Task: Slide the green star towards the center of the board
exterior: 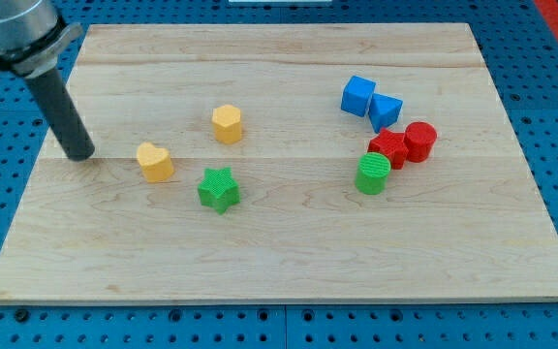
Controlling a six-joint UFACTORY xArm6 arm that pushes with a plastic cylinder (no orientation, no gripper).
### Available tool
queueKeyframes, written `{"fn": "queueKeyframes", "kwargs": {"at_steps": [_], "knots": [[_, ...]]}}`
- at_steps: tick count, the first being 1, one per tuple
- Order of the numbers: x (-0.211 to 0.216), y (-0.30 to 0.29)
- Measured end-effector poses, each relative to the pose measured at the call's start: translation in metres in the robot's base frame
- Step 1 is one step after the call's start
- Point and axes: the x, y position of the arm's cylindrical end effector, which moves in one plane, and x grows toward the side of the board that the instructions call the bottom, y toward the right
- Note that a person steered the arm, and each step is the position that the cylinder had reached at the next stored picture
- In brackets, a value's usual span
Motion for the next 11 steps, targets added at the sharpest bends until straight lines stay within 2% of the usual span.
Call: {"fn": "queueKeyframes", "kwargs": {"at_steps": [2, 3, 8, 11], "knots": [[0.049, 0.052], [0.060, 0.094], [0.036, 0.228], [-0.007, 0.167]]}}
